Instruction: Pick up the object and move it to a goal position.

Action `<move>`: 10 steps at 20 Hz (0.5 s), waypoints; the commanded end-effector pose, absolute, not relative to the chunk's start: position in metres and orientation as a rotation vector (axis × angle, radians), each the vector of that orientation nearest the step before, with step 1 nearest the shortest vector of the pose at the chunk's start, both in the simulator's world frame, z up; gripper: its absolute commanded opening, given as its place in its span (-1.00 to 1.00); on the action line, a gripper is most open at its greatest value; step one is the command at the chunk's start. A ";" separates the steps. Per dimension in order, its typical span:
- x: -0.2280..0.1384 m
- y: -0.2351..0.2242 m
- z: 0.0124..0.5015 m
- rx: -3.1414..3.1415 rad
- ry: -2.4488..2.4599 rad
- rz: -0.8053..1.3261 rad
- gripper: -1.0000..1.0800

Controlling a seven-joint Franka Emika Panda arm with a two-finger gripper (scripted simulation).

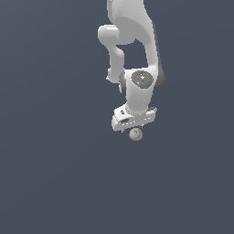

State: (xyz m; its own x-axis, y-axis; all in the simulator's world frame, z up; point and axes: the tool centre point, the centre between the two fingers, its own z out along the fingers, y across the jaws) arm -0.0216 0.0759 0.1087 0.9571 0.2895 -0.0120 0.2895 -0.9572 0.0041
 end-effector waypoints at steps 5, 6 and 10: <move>-0.028 0.103 0.098 3.087 0.582 0.000 0.92; -0.028 0.104 0.098 3.087 0.584 0.000 0.92; -0.028 0.102 0.095 3.088 0.574 -0.003 0.92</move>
